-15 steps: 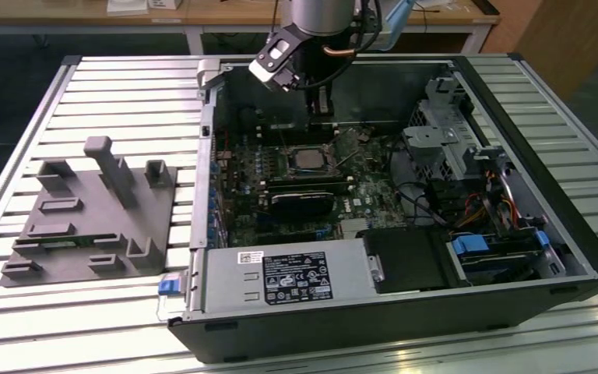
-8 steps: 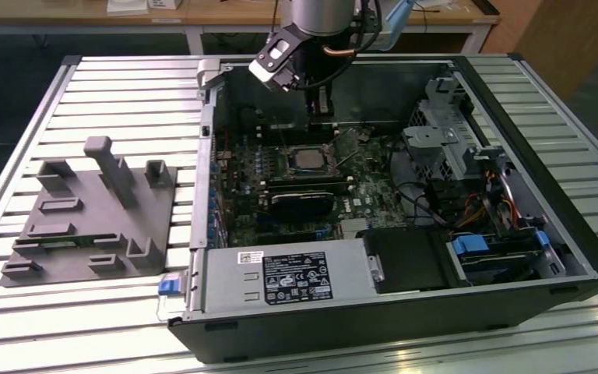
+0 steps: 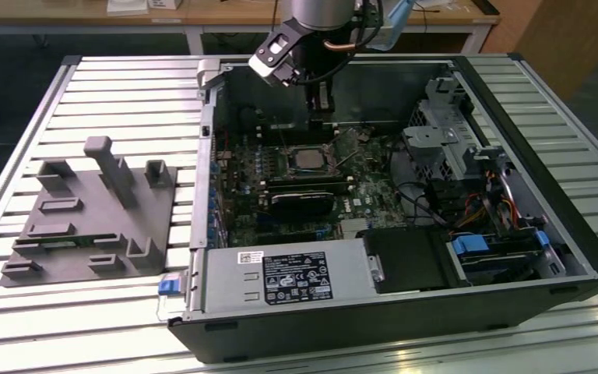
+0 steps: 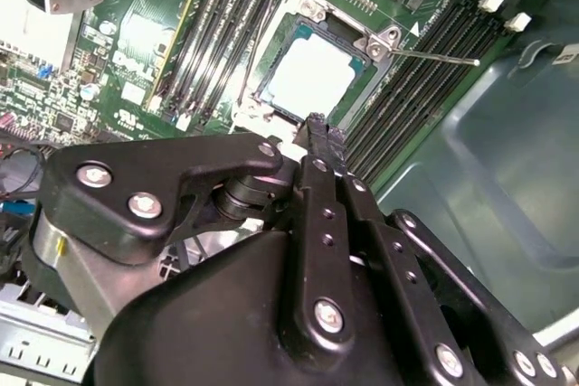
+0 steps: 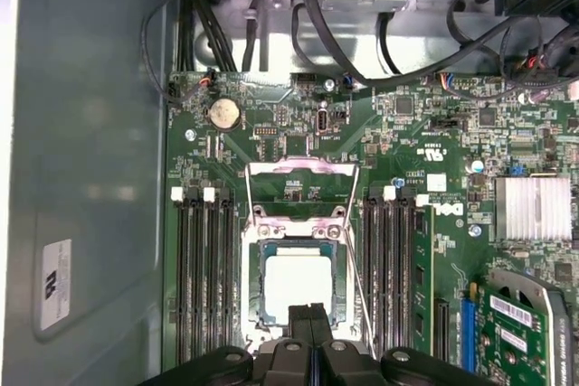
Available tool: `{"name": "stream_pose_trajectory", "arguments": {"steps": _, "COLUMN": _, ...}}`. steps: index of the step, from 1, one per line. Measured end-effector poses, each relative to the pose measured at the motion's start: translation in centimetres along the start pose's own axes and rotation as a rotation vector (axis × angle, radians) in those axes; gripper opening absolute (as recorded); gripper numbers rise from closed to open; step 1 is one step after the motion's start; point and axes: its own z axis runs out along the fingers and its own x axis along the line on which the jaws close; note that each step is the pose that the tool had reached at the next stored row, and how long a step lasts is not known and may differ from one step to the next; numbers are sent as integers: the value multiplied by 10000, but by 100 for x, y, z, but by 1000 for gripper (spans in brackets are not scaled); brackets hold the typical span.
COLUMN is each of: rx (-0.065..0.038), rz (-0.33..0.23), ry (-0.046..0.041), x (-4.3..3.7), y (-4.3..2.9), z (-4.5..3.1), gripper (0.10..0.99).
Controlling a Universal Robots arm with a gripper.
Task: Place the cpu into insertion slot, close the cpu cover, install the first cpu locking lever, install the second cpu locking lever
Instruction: 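Close the cpu cover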
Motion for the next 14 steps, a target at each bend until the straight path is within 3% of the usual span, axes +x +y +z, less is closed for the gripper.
{"name": "stream_pose_trajectory", "arguments": {"steps": 3, "rx": 0, "rz": 0, "ry": -1, "x": 0, "y": 2, "z": -55, "gripper": 106}}
{"name": "stream_pose_trajectory", "arguments": {"steps": 8, "rx": -1, "rz": -2, "ry": 2, "x": 0, "y": 5, "z": -63, "gripper": 106}}
{"name": "stream_pose_trajectory", "arguments": {"steps": 14, "rx": 10, "rz": 0, "ry": 0, "x": 1, "y": 102, "z": -60, "gripper": 106}}
